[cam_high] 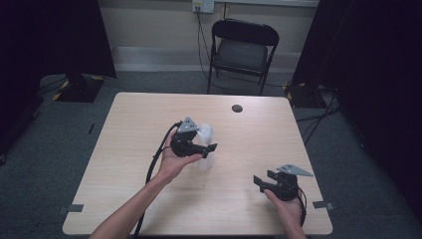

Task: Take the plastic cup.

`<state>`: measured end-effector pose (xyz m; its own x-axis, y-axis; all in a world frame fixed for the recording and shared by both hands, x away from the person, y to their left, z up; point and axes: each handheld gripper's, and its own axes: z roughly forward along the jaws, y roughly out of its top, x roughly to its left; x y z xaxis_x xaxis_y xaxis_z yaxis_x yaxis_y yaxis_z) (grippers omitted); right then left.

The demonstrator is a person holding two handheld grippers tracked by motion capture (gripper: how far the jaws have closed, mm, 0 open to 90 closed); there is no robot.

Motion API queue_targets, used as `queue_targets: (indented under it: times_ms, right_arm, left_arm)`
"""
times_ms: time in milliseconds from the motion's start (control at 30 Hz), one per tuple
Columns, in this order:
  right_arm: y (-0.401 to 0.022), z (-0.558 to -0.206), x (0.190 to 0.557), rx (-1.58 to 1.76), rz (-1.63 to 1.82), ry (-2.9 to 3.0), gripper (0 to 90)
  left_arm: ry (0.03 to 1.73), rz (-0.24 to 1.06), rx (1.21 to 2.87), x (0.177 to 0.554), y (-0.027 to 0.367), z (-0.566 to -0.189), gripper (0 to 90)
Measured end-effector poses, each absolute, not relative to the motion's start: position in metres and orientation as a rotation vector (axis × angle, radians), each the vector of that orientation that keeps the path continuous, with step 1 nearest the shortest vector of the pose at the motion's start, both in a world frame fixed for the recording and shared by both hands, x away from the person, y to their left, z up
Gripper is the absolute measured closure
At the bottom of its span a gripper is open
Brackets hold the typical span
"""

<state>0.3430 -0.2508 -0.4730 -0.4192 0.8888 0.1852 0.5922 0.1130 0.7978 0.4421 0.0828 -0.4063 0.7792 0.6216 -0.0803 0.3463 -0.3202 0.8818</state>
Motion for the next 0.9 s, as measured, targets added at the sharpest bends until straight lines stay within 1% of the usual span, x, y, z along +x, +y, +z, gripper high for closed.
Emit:
queue_targets:
  times_ms: [133, 167, 200, 233, 467, 567, 600, 900]
  right_arm:
    - [-0.2506, -0.4731, 0.3432, 1.446, 1.215, 2.061, 34.1]
    - [-0.2504, -0.4733, 0.3432, 1.445, 1.217, 2.062, 34.4]
    - [-0.2503, -0.4734, 0.3432, 1.442, 1.217, 2.065, 34.7]
    - [-0.2500, -0.4737, 0.3432, 1.439, 1.215, 2.066, 34.7]
    - [-0.2496, -0.4740, 0.3434, 1.443, 1.217, 2.067, 34.7]
    - [-0.2492, -0.4742, 0.3433, 1.448, 1.214, 2.070, 34.7]
    - [-0.2490, -0.4742, 0.3433, 1.445, 1.213, 2.070, 34.7]
    - [-0.2487, -0.4741, 0.3428, 1.452, 1.217, 2.074, 35.0]
  left_arm:
    - [0.748, 0.325, 1.953, 0.4441, 0.0821, -0.4123, 20.5]
    - [0.741, 0.324, 1.958, 0.4443, 0.0821, -0.4131, 21.9]
    - [0.741, 0.324, 1.958, 0.4443, 0.0821, -0.4131, 25.4]
    - [0.739, 0.332, 1.966, 0.4444, 0.0813, -0.4147, 26.3]
    - [0.767, 0.321, 1.970, 0.4462, 0.0812, -0.4182, 24.6]
    - [0.764, 0.326, 1.970, 0.4462, 0.0817, -0.4178, 25.4]
    - [0.761, 0.324, 1.972, 0.4458, 0.0818, -0.4175, 28.9]
    - [0.765, 0.325, 1.957, 0.4439, 0.0826, -0.4146, 28.7]
